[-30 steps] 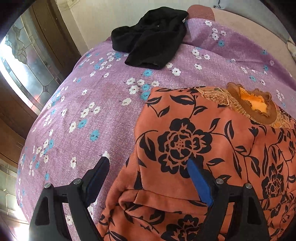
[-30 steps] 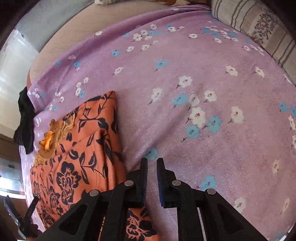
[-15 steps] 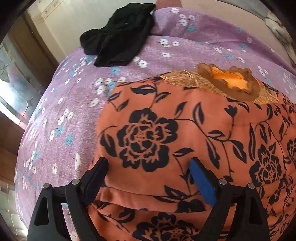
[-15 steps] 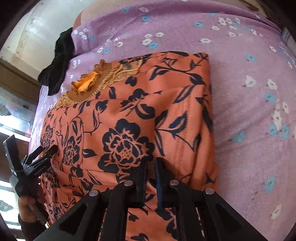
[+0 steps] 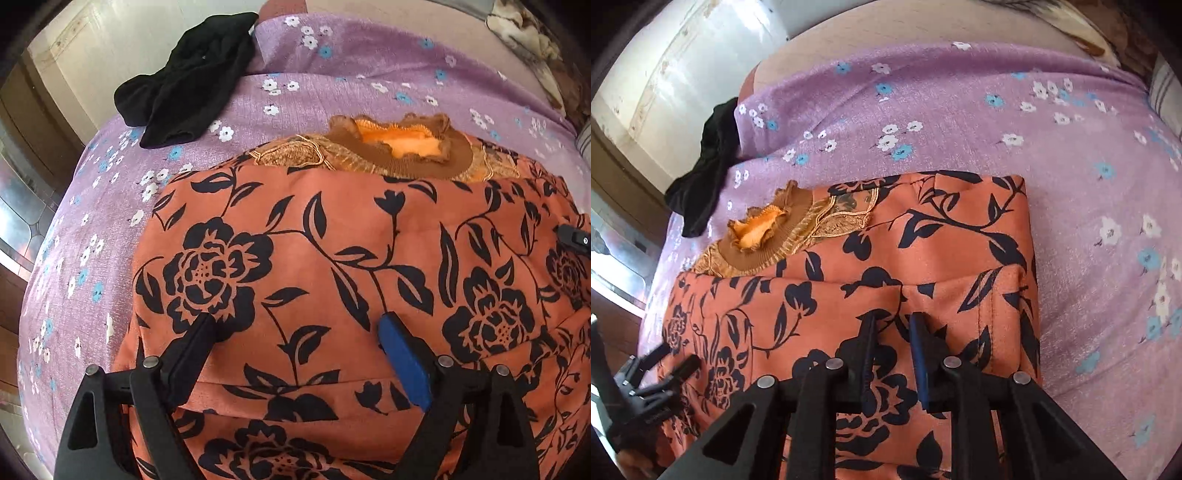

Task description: Fold small clothes

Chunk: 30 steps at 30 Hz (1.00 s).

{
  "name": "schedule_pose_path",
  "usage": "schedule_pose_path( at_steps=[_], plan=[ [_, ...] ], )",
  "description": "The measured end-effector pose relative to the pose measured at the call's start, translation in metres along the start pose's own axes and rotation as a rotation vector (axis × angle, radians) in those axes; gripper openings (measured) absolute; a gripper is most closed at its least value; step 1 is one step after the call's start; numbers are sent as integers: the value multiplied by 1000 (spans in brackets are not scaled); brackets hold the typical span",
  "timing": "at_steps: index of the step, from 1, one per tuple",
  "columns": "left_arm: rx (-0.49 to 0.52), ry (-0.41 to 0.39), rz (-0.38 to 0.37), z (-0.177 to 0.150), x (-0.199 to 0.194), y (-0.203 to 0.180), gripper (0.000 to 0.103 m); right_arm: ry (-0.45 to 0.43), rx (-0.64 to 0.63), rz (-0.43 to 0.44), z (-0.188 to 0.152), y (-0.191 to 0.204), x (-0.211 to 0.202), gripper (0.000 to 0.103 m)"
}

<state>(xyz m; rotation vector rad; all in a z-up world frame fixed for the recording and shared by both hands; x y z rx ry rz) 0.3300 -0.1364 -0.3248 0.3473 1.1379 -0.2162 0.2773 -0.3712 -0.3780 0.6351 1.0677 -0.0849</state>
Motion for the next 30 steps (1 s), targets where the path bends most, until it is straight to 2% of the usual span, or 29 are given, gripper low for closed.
schedule_pose_path(
  at_steps=[2, 5, 7, 9, 11, 15, 18, 21, 24, 27, 30],
  plan=[
    [-22, 2, -9, 3, -6, 5, 91, 6, -15, 21, 0, 11, -11, 23],
    [-29, -36, -8, 3, -14, 9, 91, 16, -80, 114, -15, 33, -23, 23],
    [-5, -14, -8, 1, -10, 6, 91, 106, -132, 156, -29, 50, -13, 23],
    [25, 27, 14, -5, -2, 3, 91, 235, -186, 104, -52, 56, 7, 28],
    [20, 8, 15, -8, -7, 4, 91, 197, -215, 89, -59, 59, 0, 29],
    [49, 7, 28, -14, -13, 3, 91, 270, -192, 102, -70, 53, -11, 29],
    [35, -2, 26, -20, -18, 6, 91, 276, -154, 135, -76, 39, -10, 29],
    [40, -22, 36, -28, -27, 13, 91, 289, -161, 71, -83, 33, -22, 29],
    [21, 1, 104, -44, -26, 31, 91, 293, -145, -21, -87, 15, -25, 29],
    [-25, 20, 103, -61, -27, 55, 91, 260, -109, 36, -99, 3, -42, 29],
    [-63, 40, 113, -78, -28, 75, 91, 278, -134, 40, -129, 0, -46, 33]
  ],
)
Point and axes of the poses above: each gripper's, at about its wrist camera, not at the fingertips, and x roughly the way its jaws point, y to its left, z to its top, the point moved 4 cm from there along x, roughly the way its jaws point, and after that the axes turned 6 degrees about y, right-handed, at the moved point
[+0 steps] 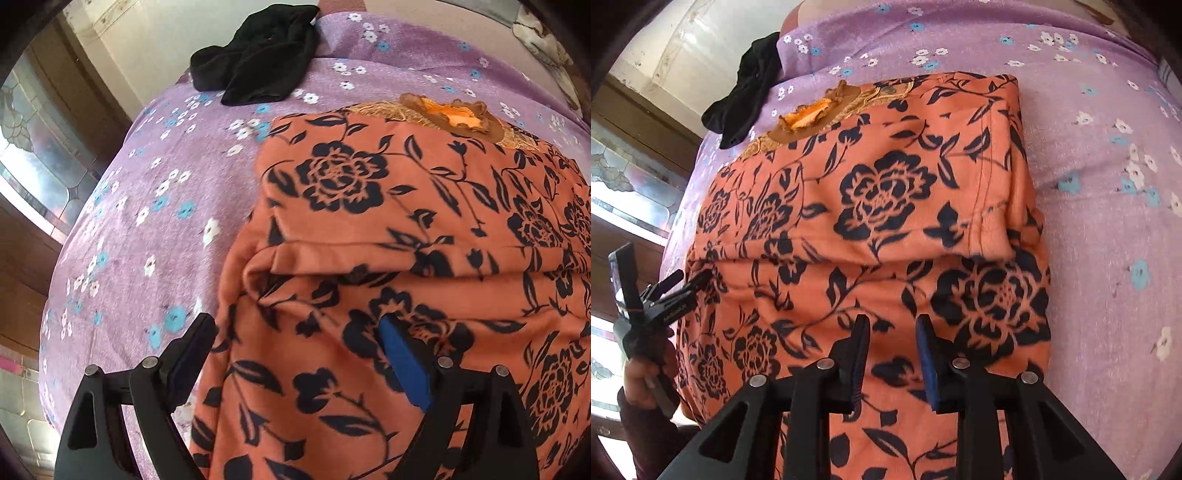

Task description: Fold small clothes

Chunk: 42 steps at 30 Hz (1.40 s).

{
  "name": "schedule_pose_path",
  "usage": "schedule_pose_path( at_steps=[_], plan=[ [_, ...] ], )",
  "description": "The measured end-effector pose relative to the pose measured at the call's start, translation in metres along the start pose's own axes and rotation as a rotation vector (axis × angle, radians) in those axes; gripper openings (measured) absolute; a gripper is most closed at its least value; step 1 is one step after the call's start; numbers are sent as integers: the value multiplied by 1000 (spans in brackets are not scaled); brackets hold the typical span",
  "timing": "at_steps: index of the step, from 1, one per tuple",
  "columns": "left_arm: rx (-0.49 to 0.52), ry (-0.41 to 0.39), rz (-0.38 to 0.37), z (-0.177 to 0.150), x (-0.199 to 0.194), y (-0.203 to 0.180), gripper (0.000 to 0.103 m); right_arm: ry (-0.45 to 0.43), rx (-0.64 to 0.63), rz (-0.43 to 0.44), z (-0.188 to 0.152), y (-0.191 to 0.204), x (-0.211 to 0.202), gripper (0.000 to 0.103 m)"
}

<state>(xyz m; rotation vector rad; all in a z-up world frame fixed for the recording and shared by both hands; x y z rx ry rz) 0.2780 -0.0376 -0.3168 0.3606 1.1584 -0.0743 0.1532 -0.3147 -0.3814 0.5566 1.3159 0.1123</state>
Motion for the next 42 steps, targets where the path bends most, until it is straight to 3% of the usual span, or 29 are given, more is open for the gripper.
schedule_pose_path(
  at_steps=[4, 6, 8, 10, 14, 17, 19, 22, 26, 28, 29, 30, 35, 39, 42],
  plan=[
    [-83, 52, -51, -35, 2, 23, 91, -77, -48, -45, -27, 5, -7, 35],
    [-127, 53, -102, -56, -3, 33, 92, -66, -50, -16, -42, 9, -8, 45],
    [-147, 66, -137, -75, -10, 40, 91, -82, -79, 6, -59, 18, -11, 68],
    [-140, 62, -132, -94, -17, 46, 92, -87, -138, -40, -81, 29, -11, 72],
    [-180, 75, -167, -130, -31, 62, 92, -99, -218, -98, -124, 46, -14, 76],
    [-248, 89, -138, -145, -43, 83, 91, -72, -232, -36, -149, 48, -22, 75],
    [-289, 73, -170, -148, -52, 99, 91, -51, -217, 21, -160, 43, -29, 75],
    [-301, 87, -147, -152, -57, 112, 91, -34, -126, 132, -167, 25, -47, 73],
    [-313, 119, -219, -149, -47, 119, 87, -141, 55, 145, -153, -20, -79, 73],
    [-313, 156, -244, -149, -38, 117, 65, -169, 163, 200, -148, -45, -88, 73],
    [-315, 187, -278, -149, -31, 115, 45, -178, 209, 232, -148, -56, -90, 73],
    [-324, 208, -308, -150, -27, 112, 42, -183, 254, 249, -148, -68, -90, 73],
    [-315, 206, -370, -152, -34, 107, 42, -131, 442, 331, -158, -106, -75, 73],
    [-260, 216, -469, -154, -42, 92, 42, -104, 441, 411, -155, -97, -62, 73],
    [-263, 222, -493, -154, -43, 91, 42, -87, 403, 453, -154, -81, -55, 72]
  ],
)
Point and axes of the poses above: each gripper's, at about its wrist camera, not at the fingertips, and x roughly the way its jaws point, y to its left, z to its top, the point moved 4 cm from there along x, roughly the way its jaws point, and after that the axes turned 6 degrees about y, right-handed, at the moved point
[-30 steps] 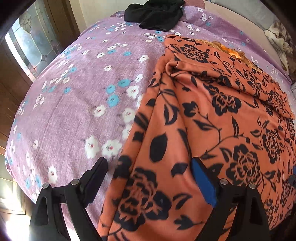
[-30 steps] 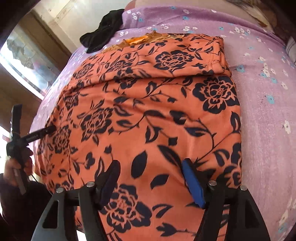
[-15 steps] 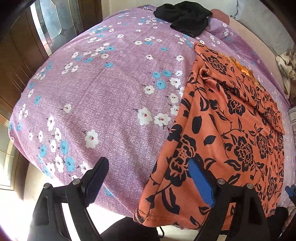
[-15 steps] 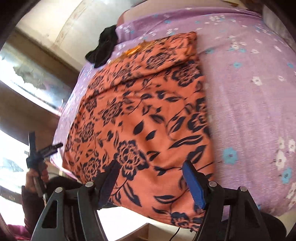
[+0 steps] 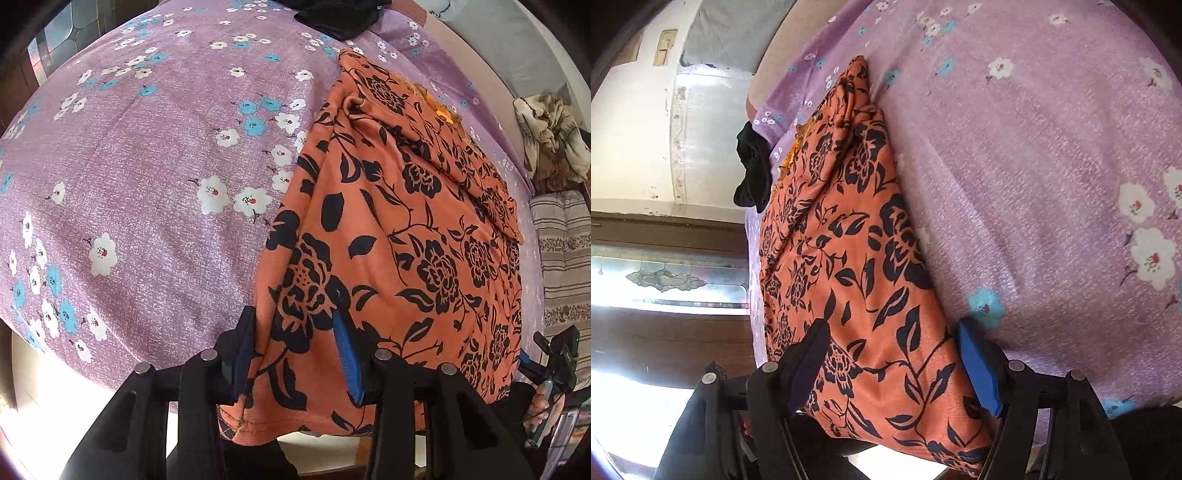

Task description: Fold small clothes

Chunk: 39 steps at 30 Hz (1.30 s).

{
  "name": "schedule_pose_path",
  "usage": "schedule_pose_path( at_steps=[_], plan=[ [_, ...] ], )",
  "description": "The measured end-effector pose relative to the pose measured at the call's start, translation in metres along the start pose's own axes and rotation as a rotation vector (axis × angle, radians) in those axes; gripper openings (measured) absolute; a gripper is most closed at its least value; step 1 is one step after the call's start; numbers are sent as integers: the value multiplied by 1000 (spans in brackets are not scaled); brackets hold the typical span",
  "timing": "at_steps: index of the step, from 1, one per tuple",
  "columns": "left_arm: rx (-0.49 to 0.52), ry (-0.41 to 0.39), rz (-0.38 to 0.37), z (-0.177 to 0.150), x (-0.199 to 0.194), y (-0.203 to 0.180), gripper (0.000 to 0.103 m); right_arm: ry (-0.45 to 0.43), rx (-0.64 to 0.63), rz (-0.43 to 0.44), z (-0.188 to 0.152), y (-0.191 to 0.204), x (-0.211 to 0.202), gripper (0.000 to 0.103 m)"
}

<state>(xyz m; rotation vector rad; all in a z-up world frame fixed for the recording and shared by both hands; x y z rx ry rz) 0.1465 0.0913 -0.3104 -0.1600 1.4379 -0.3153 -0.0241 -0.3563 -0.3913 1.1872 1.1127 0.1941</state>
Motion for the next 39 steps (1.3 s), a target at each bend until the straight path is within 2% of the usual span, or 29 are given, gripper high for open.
schedule_pose_path(
  at_steps=[2, 5, 8, 10, 12, 13, 14, 16, 17, 18, 19, 20, 22, 24, 28, 31, 34, 37, 39],
  plan=[
    [-18, 8, -32, 0, -1, 4, 42, 55, -30, 21, -8, 6, 10, 58],
    [-21, 22, -37, -1, -3, 14, 25, 73, -92, -45, -15, 14, 21, 40],
    [-22, 32, -40, 1, -3, 16, 23, 74, -114, -55, -16, 15, 23, 39],
    [-11, 38, -32, 2, -2, 16, 26, 74, -130, -59, -16, 16, 24, 39],
    [-8, 49, -87, 3, 1, 11, 53, 67, -122, -47, -15, 14, 25, 43],
    [5, 49, -101, 4, 1, 7, 57, 66, -131, -40, -15, 16, 26, 50],
    [24, 48, -82, 3, 2, 3, 57, 59, -156, -48, -15, 20, 28, 54],
    [68, 52, -25, 4, 5, -6, 56, 53, -230, -96, -18, 31, 34, 54],
    [87, 52, -3, 4, 6, -9, 44, 50, -277, -126, -21, 36, 37, 52],
    [100, 52, 14, 4, 7, -10, 17, 52, -324, -152, -24, 41, 40, 46],
    [102, 57, 23, 5, 8, -9, 6, 68, -355, -167, -27, 44, 45, 25],
    [93, 60, 7, 6, 10, -9, 7, 76, -371, -184, -29, 46, 49, 16],
    [88, 56, -8, 6, 8, -8, 7, 65, -396, -200, -29, 49, 50, 15],
    [99, 48, -33, 6, 3, -9, 6, 54, -405, -178, -28, 54, 46, 14],
    [101, 32, -164, 17, -16, -19, 6, 19, -407, -94, -17, 70, 32, 13],
    [105, 16, -215, 38, -31, -29, 6, -36, -429, -33, 4, 92, 19, 13],
    [109, -2, -250, 78, -45, -45, 6, -107, -418, 34, 44, 113, 8, 12],
    [71, -42, -264, 145, -50, -63, 6, -202, -387, 57, 105, 132, 7, 12],
    [2, -86, -259, 202, -43, -69, 9, -284, -307, 44, 158, 132, 12, 12]
  ],
)
Point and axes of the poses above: each gripper's, at about its wrist camera, not at the fingertips, and x roughly the way its jaws point, y to its left, z to its top, the point moved 4 cm from there along x, roughly the way its jaws point, and after that the axes turned 6 degrees about y, right-handed, at the moved point
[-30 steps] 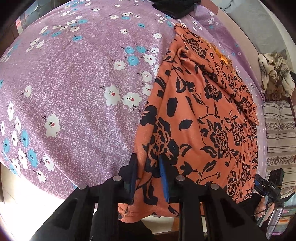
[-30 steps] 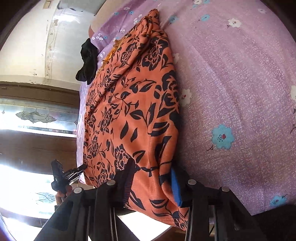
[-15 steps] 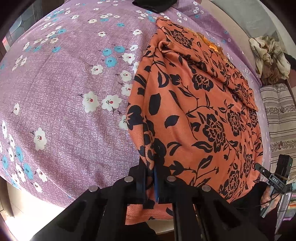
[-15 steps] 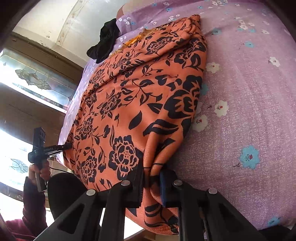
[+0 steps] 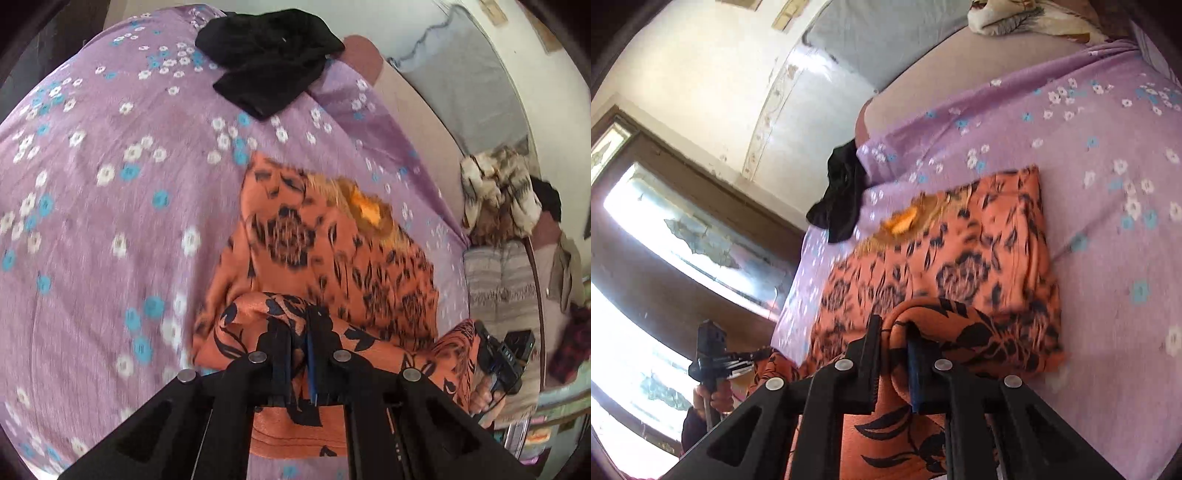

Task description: Fold small clothes

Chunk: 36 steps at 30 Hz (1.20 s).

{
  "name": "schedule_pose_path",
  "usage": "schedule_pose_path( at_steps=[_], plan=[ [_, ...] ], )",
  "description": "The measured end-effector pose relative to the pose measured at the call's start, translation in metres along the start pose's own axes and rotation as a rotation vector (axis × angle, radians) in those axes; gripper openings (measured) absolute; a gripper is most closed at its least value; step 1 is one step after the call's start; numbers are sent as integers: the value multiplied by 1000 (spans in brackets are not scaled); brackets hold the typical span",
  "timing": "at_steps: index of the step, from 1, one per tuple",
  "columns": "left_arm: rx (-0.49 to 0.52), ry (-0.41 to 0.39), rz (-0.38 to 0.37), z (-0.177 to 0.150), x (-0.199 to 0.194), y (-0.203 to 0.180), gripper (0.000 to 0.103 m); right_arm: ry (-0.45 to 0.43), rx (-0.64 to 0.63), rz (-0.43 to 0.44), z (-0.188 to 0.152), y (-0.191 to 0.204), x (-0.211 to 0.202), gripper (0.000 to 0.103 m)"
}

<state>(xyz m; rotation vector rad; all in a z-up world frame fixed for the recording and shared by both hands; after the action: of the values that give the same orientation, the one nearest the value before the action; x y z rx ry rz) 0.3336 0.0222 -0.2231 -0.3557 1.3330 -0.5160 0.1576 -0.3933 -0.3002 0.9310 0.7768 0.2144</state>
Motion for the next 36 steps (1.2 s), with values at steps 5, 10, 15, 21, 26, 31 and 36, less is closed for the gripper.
schedule_pose_path(
  at_steps=[5, 10, 15, 21, 26, 31, 36],
  plan=[
    [-238, -117, 142, 69, 53, 34, 30, -104, 330, -54, 69, -80, 43, 58],
    [-233, -325, 201, 21, 40, 39, 31, -165, 321, -81, 48, -113, 19, 81],
    [-123, -376, 224, -36, 53, -11, 56, -192, 126, -114, 45, -67, 7, 78],
    [44, -240, 313, -51, 112, -43, 56, 19, -155, -222, -6, 1, 63, 73],
    [70, -171, 322, -43, 122, -37, 56, 243, -248, -473, -4, -9, 148, 60],
    [57, -136, 280, -32, 119, -31, 56, 92, -242, -610, 92, -3, 185, 58],
    [-37, -229, 314, -18, 91, -11, 56, -70, -194, -378, 100, 50, 159, 59]
  ],
)
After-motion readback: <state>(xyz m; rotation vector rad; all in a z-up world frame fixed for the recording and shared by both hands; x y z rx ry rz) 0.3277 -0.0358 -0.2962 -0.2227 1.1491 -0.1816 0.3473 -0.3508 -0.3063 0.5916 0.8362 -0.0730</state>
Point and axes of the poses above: each gripper's, at about its wrist camera, not at the fingertips, and x roughly the way its jaws point, y to its left, z to its top, the point moved 4 cm from there along x, roughly the way its jaws point, and after that the axes turned 6 degrees about y, right-handed, at the moved point
